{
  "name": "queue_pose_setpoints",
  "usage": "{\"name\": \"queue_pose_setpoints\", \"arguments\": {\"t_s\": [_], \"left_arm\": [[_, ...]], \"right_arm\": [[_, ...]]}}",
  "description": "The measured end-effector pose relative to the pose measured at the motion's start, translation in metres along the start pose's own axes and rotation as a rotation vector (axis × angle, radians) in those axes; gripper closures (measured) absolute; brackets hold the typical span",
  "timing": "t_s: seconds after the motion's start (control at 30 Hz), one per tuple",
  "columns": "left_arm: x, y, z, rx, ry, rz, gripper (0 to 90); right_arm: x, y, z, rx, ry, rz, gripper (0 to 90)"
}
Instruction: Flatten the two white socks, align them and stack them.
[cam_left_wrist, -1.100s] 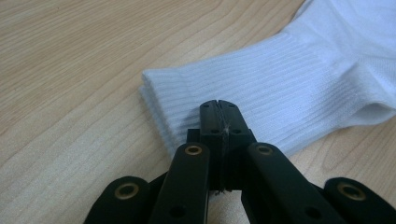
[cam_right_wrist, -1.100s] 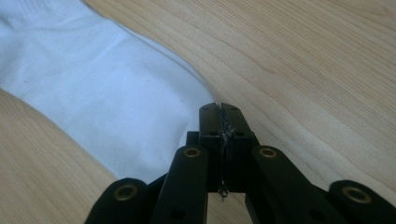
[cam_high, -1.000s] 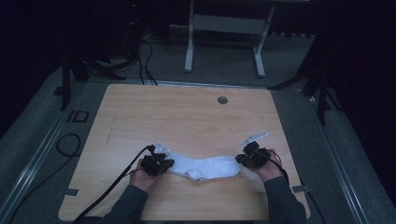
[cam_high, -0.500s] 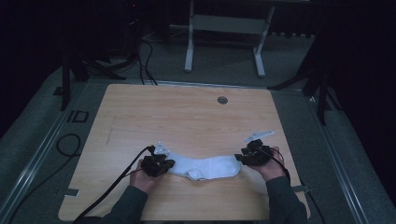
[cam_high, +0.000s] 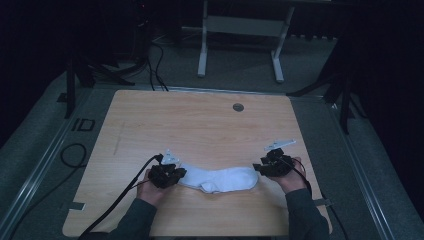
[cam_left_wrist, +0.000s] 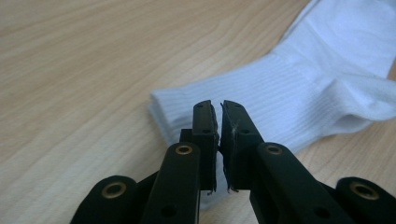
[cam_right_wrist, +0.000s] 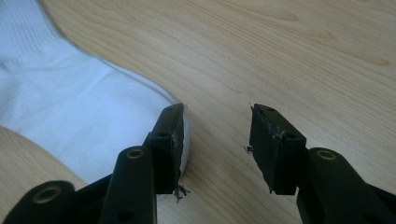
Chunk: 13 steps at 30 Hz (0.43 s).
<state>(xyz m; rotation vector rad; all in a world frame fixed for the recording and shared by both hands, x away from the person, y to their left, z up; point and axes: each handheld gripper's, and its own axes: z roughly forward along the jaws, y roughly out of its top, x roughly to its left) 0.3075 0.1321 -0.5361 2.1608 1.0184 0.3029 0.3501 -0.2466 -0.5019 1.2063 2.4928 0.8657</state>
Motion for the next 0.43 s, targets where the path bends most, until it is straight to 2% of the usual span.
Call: {"name": "queue_pose_setpoints", "arguments": {"t_s": [0.43], "left_arm": [[0.015, -0.003, -0.013, -0.025, 0.049, -0.040, 84.6]], "right_arm": [[-0.005, 0.000, -0.003, -0.012, -0.006, 0.015, 53.9]]}}
